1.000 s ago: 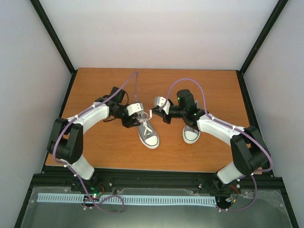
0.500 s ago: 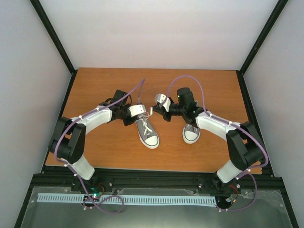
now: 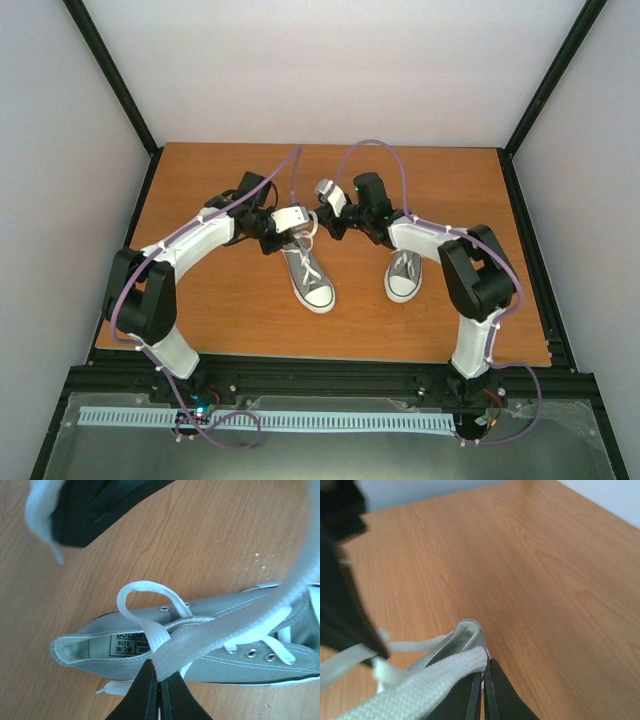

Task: Tie the shoes
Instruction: Cross the shoelace with the shoelace.

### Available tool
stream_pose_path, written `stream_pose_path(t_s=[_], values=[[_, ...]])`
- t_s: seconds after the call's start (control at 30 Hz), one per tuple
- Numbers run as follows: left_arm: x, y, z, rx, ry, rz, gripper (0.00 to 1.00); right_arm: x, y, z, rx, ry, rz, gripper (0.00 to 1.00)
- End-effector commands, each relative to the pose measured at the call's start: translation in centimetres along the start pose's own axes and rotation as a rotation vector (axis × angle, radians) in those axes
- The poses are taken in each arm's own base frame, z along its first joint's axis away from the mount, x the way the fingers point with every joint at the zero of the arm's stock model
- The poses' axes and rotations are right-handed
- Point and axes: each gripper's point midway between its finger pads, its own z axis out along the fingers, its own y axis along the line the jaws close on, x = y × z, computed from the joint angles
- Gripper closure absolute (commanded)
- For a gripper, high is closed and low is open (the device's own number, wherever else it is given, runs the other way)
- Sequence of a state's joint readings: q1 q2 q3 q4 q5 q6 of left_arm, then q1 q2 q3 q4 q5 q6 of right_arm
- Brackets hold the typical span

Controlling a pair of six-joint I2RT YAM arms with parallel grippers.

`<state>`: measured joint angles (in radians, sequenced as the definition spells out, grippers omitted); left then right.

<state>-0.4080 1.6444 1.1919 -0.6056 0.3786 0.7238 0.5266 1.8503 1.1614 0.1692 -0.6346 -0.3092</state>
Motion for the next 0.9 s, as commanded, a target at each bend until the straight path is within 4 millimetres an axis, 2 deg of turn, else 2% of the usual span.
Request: stream_pose_path(t_s=[0.0, 0.1, 0.23, 0.3, 0.4, 0.47, 0.63, 0.73, 0.77, 0.87], values=[[-1.3, -1.4, -2.3, 0.064, -0.01, -0.034, 0.99, -0.1, -2.4, 1.8, 0.037, 0.006, 0.114, 0.97], [-1.8, -1.7, -3.0, 0.087, -0.027, -0.044, 0.99, 1.0, -3.1, 3.7, 0.005, 0.047, 0.168, 0.97], [-3.3, -1.2, -4.2, 0.096, -0.081, -0.091, 0.99, 3.7, -2.9, 5.8, -0.074, 0.157, 0.251, 0.94], [-3.6, -0.7, -4.6, 0.087, -0.095, -0.109, 0.99, 5.2, -2.8, 5.8, -0.075, 0.212, 0.268, 0.82], [-3.4, -0.6, -4.7, 0.087, -0.096, -0.118, 0.99, 6.7, -2.3, 4.4, -0.051, 0.243, 0.255, 0.58], [-3.4, -0.6, -4.6, 0.086, -0.094, -0.122, 0.99, 6.5, -2.3, 2.8, -0.023, 0.241, 0.237, 0.52], [-3.6, -0.1, -4.7, 0.067, -0.093, -0.119, 0.99, 6.3, -1.9, 0.0, 0.027, 0.256, 0.141, 0.5], [-3.7, 0.4, -4.8, 0.046, -0.09, -0.113, 0.99, 4.7, 0.0, -0.7, -0.045, 0.181, 0.083, 0.46], [-3.8, 0.6, -4.8, 0.043, -0.089, -0.115, 0.99, 3.6, 0.5, -0.7, -0.068, 0.13, 0.059, 0.45], [-4.3, 0.7, -5.1, 0.042, -0.102, -0.118, 0.99, 1.7, 2.0, -0.5, -0.11, 0.034, 0.018, 0.47]])
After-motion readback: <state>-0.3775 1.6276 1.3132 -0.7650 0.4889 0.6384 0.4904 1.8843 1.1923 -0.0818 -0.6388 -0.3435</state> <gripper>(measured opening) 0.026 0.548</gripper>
